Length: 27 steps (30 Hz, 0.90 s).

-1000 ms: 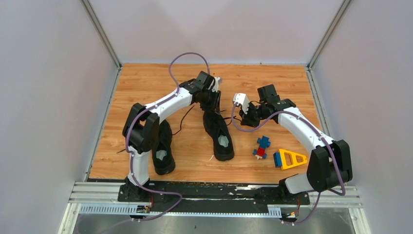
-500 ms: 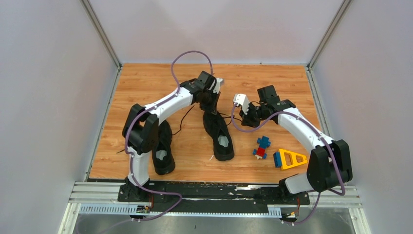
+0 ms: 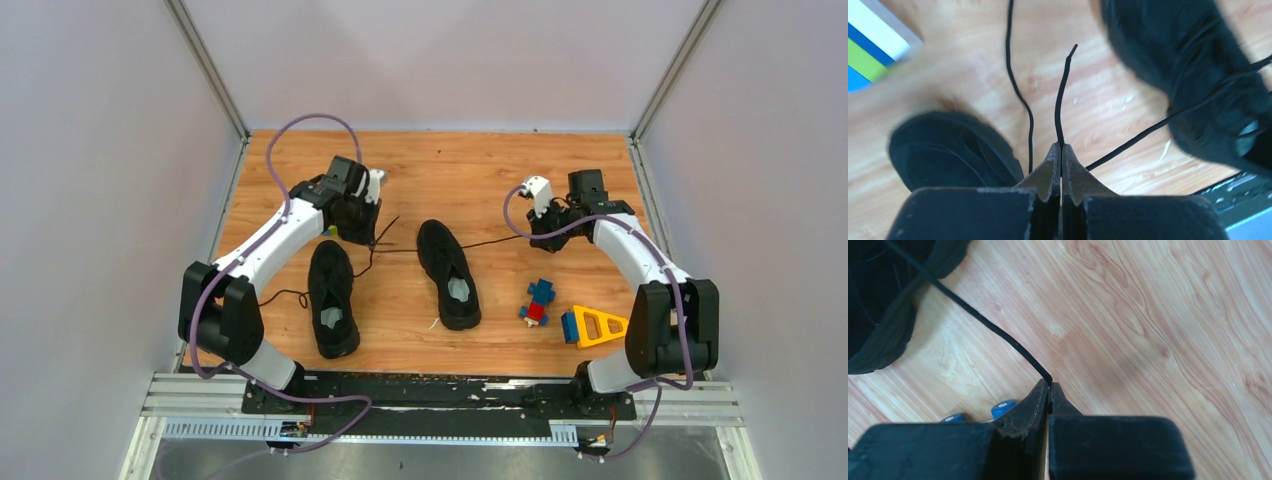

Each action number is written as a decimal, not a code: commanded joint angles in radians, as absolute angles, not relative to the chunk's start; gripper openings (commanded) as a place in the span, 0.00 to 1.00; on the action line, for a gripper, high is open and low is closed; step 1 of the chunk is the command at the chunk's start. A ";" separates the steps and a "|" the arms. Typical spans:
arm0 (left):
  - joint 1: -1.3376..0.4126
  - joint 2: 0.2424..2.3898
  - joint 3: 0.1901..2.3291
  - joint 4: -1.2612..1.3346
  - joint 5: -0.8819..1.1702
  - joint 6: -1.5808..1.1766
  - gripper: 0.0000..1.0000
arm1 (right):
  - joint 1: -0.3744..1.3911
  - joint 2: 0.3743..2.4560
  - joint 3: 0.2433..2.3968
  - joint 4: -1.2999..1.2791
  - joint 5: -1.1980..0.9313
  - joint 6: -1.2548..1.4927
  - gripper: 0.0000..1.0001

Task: Tie the shoes
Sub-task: Tie the shoelace on the shoe.

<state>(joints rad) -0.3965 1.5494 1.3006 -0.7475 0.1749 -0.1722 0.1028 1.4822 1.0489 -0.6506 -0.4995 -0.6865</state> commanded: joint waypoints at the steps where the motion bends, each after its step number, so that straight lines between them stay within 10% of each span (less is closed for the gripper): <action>1: -0.377 1.509 1.203 -0.844 0.175 -0.136 0.00 | 0.049 1.459 1.049 -0.620 -0.437 -0.621 0.00; 27: -0.339 1.621 1.355 -0.565 0.038 0.021 0.00 | -0.437 1.086 0.855 -0.612 -0.458 -0.507 0.00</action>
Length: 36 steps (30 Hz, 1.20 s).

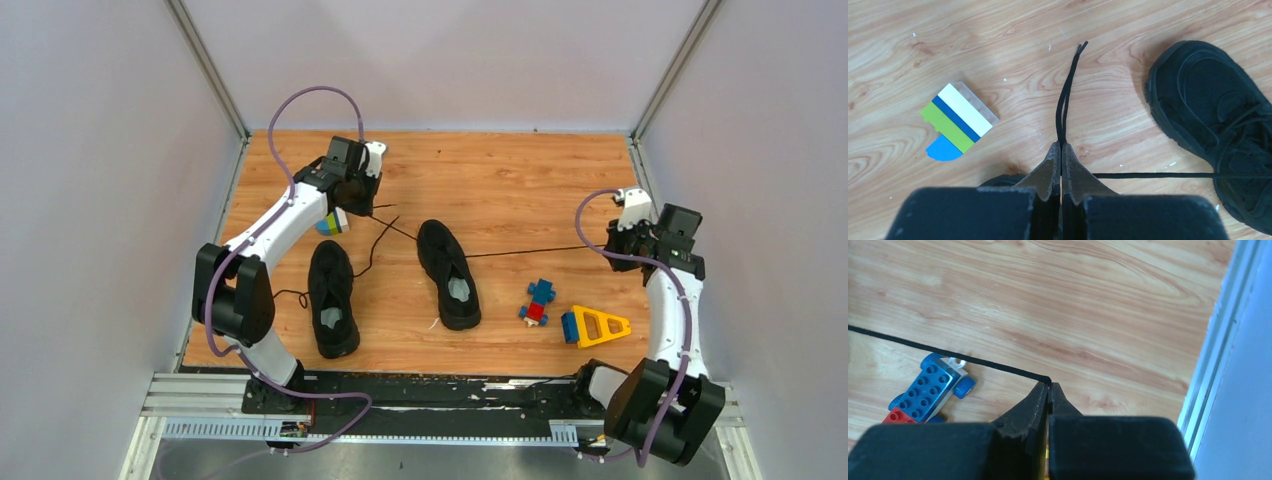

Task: Tie the shoes
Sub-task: Tie the shoelace on the shoe.

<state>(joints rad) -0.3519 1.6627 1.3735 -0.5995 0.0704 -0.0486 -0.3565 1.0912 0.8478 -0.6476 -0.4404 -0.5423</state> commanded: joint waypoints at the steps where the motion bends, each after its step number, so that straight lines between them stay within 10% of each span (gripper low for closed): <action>1: -0.335 1.601 1.343 -0.564 0.032 0.027 0.00 | -0.456 1.098 0.859 -0.613 -0.465 -0.505 0.00; 24: -0.256 1.291 1.084 -0.751 -0.063 0.167 0.00 | -0.558 1.212 0.847 -0.549 -0.481 -0.486 0.00; 36: -0.355 1.444 1.135 -0.591 0.465 -0.095 0.00 | -0.364 1.166 0.872 -0.643 -0.963 -0.635 0.00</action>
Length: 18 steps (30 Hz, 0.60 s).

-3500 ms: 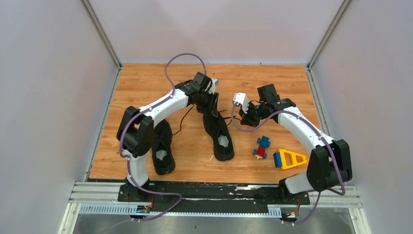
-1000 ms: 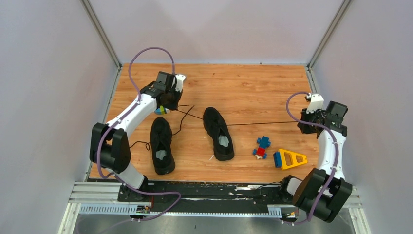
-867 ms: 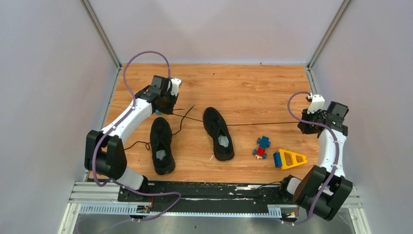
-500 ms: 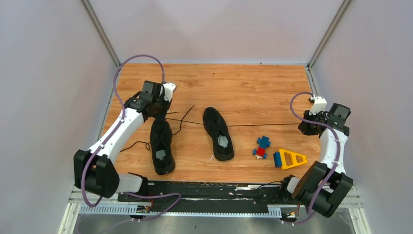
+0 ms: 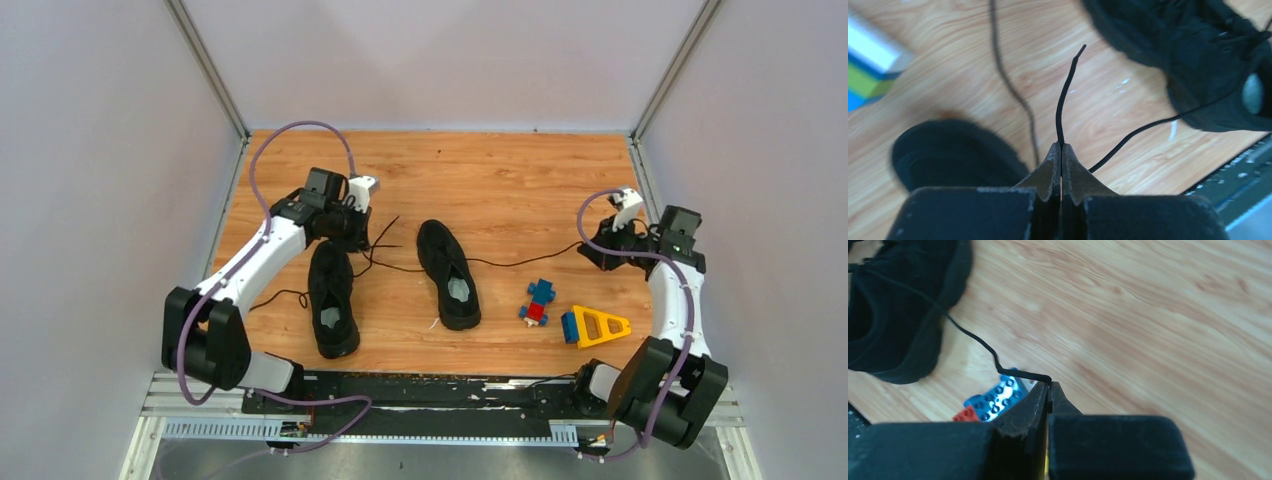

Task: Tie the shoes
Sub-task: Tie the shoelace on the shoe.

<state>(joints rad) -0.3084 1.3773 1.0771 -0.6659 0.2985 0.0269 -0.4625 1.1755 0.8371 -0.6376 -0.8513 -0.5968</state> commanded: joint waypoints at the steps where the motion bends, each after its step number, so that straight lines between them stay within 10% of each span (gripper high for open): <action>1: -0.362 1.465 1.137 -0.585 0.485 -0.120 0.00 | -0.342 1.176 0.885 -0.630 -0.936 -0.605 0.00; 18: -0.527 1.835 1.171 -0.322 0.383 -0.542 0.00 | 0.036 1.524 0.981 -0.438 -0.804 -0.009 0.00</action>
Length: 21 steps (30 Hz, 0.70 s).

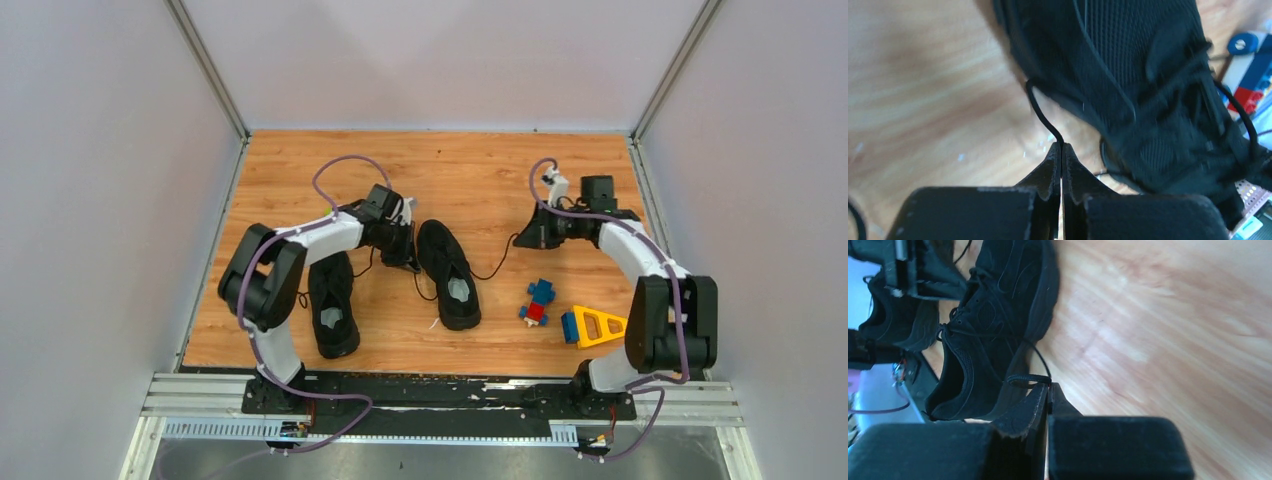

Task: Tie the shoes
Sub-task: Tie the shoelace on the shoe.

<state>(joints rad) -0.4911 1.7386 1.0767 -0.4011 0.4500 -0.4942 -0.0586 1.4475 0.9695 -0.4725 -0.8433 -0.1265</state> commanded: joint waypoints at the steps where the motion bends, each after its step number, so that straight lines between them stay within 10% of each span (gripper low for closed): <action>1: -0.537 1.853 1.206 -0.320 0.377 -0.531 0.00 | 0.051 1.552 0.971 -0.438 -0.807 0.015 0.00; 13: -0.629 2.056 1.486 -0.294 0.355 -0.476 0.00 | 0.023 1.495 0.940 -0.456 -0.833 0.008 0.00; 21: -0.442 1.757 1.311 -0.399 0.276 -0.352 0.00 | -0.296 1.366 0.954 -0.594 -0.866 -0.068 0.00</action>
